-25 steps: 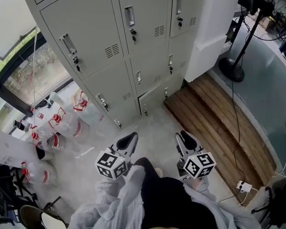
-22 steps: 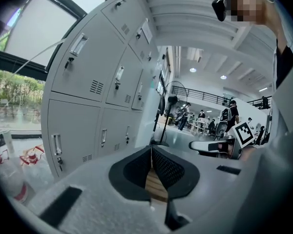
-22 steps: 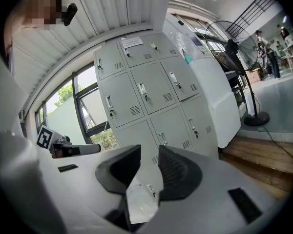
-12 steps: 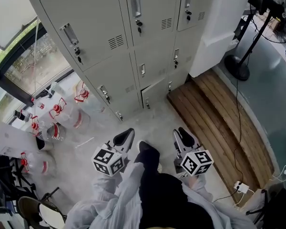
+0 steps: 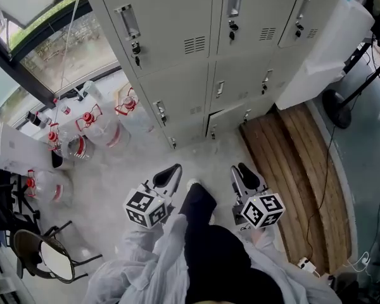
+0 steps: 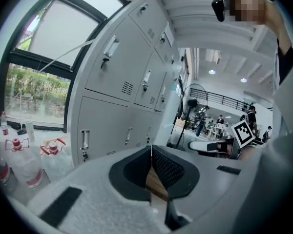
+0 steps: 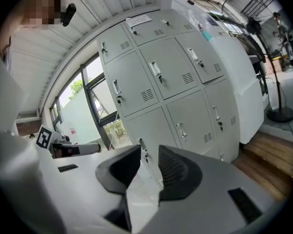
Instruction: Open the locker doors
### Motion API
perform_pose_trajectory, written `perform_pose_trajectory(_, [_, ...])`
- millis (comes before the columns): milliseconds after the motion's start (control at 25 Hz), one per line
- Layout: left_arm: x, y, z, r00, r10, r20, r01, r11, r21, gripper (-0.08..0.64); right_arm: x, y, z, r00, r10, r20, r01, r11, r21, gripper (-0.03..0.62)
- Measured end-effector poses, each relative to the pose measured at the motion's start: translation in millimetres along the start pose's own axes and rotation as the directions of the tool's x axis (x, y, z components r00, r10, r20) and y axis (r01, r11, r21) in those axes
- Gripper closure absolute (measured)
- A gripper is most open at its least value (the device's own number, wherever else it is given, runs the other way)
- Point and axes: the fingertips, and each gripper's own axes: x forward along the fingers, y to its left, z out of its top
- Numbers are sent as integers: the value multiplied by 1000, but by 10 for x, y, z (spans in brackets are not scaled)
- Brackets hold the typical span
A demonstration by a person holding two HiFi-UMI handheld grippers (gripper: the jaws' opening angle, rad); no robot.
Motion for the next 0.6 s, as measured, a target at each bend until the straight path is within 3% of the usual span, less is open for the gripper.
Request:
perform_pose_trajectory(360, [-261,783,59,983,176,43,-172,982,-73,551,924,396,71,984,153,-91,-160,984,-75,497])
perform_pose_trajectory(600, [-400,1251,54,959,274,73,-266,958,-108,551,1453,503,5,972,180,-151,-199,973,-119,497])
